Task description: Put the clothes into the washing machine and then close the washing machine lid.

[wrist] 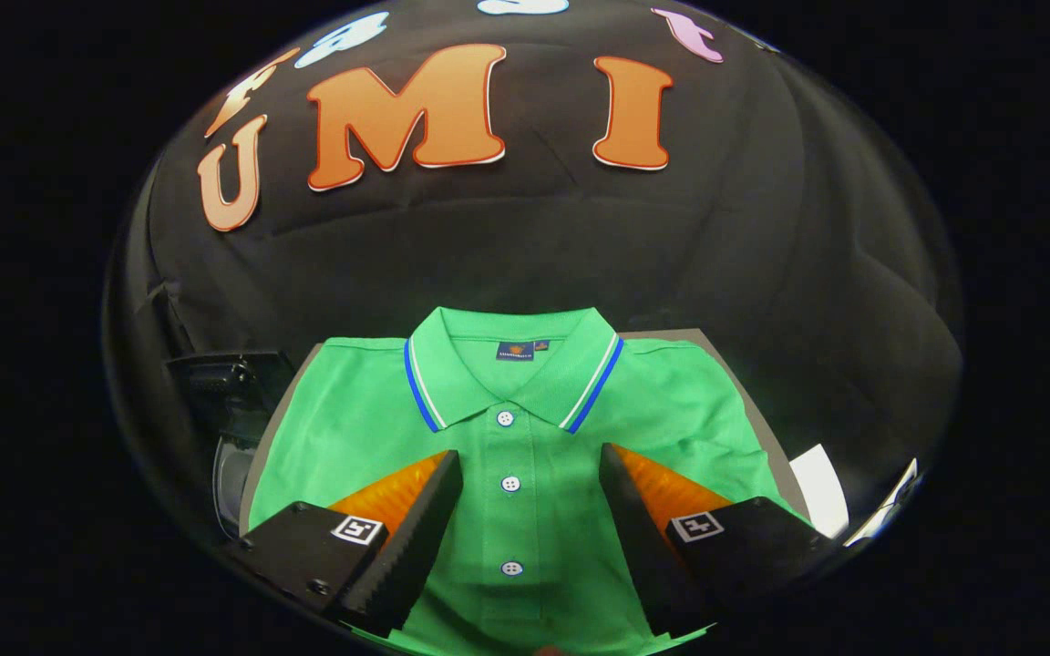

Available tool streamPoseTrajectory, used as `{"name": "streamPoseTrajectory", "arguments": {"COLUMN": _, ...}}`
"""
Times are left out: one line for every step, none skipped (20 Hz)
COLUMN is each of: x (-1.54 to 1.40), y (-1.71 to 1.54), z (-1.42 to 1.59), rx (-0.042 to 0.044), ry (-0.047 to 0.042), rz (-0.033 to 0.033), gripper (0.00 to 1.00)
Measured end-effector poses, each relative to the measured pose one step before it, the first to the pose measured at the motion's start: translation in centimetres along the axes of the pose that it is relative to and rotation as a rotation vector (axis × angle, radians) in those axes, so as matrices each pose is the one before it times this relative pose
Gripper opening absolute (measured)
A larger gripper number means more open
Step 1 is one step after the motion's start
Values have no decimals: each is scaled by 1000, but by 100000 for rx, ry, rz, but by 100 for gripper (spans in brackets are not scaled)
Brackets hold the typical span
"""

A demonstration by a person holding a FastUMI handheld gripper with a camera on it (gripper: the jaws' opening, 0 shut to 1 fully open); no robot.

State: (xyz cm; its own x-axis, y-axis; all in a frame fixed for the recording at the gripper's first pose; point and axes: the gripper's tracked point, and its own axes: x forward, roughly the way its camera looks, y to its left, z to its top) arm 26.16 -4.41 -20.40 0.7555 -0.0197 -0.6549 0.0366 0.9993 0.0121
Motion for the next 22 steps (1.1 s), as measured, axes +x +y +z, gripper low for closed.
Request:
{"name": "streamPoseTrajectory", "arguments": {"x": 43, "y": 61, "z": -336, "rx": -1141, "ry": 3589, "rz": -143, "gripper": 98}}
{"name": "streamPoseTrajectory", "arguments": {"x": 38, "y": 165, "z": 299, "rx": 446, "ry": 1231, "rz": -121, "gripper": 99}}
{"name": "streamPoseTrajectory", "arguments": {"x": 44, "y": 42, "z": -262, "rx": 1032, "ry": 3451, "rz": -707, "gripper": 99}}
{"name": "streamPoseTrajectory", "arguments": {"x": -270, "y": -21, "z": 188, "rx": 1378, "ry": 2808, "rz": -647, "gripper": 99}}
{"name": "streamPoseTrajectory", "arguments": {"x": 147, "y": 44, "z": -63, "rx": -235, "ry": 3362, "rz": -183, "gripper": 99}}
{"name": "streamPoseTrajectory", "arguments": {"x": -37, "y": -97, "z": -118, "rx": -51, "ry": 2902, "rz": -21, "gripper": 99}}
{"name": "streamPoseTrajectory", "arguments": {"x": 104, "y": 157, "z": -12, "rx": 132, "ry": 2403, "rz": -159, "gripper": 100}}
{"name": "streamPoseTrajectory", "arguments": {"x": -1, "y": -23, "z": -2, "rx": -506, "ry": 2056, "rz": -145, "gripper": 100}}
{"name": "streamPoseTrajectory", "arguments": {"x": -48, "y": 51, "z": -5, "rx": -1096, "ry": 1572, "rz": 0, "gripper": 100}}
{"name": "streamPoseTrajectory", "arguments": {"x": -103, "y": -87, "z": 14, "rx": -697, "ry": 1697, "rz": 73, "gripper": 100}}
{"name": "streamPoseTrajectory", "arguments": {"x": 83, "y": 86, "z": -56, "rx": 875, "ry": 1250, "rz": -360, "gripper": 100}}
{"name": "streamPoseTrajectory", "arguments": {"x": 69, "y": 81, "z": -22, "rx": -301, "ry": 1181, "rz": -203, "gripper": 99}}
{"name": "streamPoseTrajectory", "arguments": {"x": 13, "y": 95, "z": 67, "rx": -1037, "ry": 252, "rz": 267, "gripper": 98}}
{"name": "streamPoseTrajectory", "arguments": {"x": 41, "y": 116, "z": -43, "rx": -566, "ry": 392, "rz": -151, "gripper": 97}}
{"name": "streamPoseTrajectory", "arguments": {"x": -345, "y": 88, "z": -31, "rx": -389, "ry": -105, "rz": 292, "gripper": 94}}
{"name": "streamPoseTrajectory", "arguments": {"x": 135, "y": 239, "z": -91, "rx": -859, "ry": 402, "rz": 510, "gripper": 91}}
{"name": "streamPoseTrajectory", "arguments": {"x": -196, "y": -51, "z": 64, "rx": -163, "ry": 253, "rz": -465, "gripper": 85}}
{"name": "streamPoseTrajectory", "arguments": {"x": -37, "y": 308, "z": 278, "rx": -513, "ry": -26, "rz": 265, "gripper": 81}}
{"name": "streamPoseTrajectory", "arguments": {"x": 146, "y": -50, "z": -385, "rx": -795, "ry": 884, "rz": -377, "gripper": 78}}
{"name": "streamPoseTrajectory", "arguments": {"x": -18, "y": 187, "z": -133, "rx": -1040, "ry": 644, "rz": 1191, "gripper": 77}}
{"name": "streamPoseTrajectory", "arguments": {"x": -161, "y": 192, "z": 90, "rx": -540, "ry": 585, "rz": -378, "gripper": 73}}
{"name": "streamPoseTrajectory", "arguments": {"x": 211, "y": -171, "z": 122, "rx": -1212, "ry": 703, "rz": -88, "gripper": 69}}
